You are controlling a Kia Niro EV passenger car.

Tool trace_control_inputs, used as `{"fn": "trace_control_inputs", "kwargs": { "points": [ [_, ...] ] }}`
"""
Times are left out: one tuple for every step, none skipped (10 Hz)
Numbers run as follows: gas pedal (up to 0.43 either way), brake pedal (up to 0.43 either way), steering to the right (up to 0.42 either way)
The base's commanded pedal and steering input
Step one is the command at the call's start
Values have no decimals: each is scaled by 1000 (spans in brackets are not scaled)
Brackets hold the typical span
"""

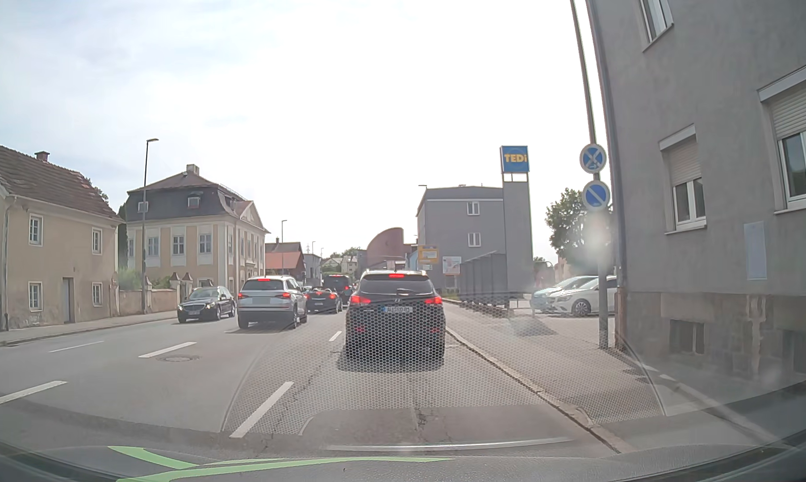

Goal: Follow the waypoints while adhering to traffic rules and regulations

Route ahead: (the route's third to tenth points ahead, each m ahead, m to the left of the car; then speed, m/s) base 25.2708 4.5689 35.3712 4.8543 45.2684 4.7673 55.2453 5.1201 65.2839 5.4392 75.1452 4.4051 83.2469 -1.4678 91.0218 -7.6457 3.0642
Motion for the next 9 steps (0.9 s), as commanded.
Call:
{"fn": "trace_control_inputs", "kwargs": {
  "points": [
    [0, 61, -23],
    [0, 61, -23],
    [0, 61, -22],
    [0, 61, -21],
    [0, 73, -20],
    [0, 73, -19],
    [0, 73, -19],
    [0, 79, -18],
    [0, 85, -16]
  ]
}}
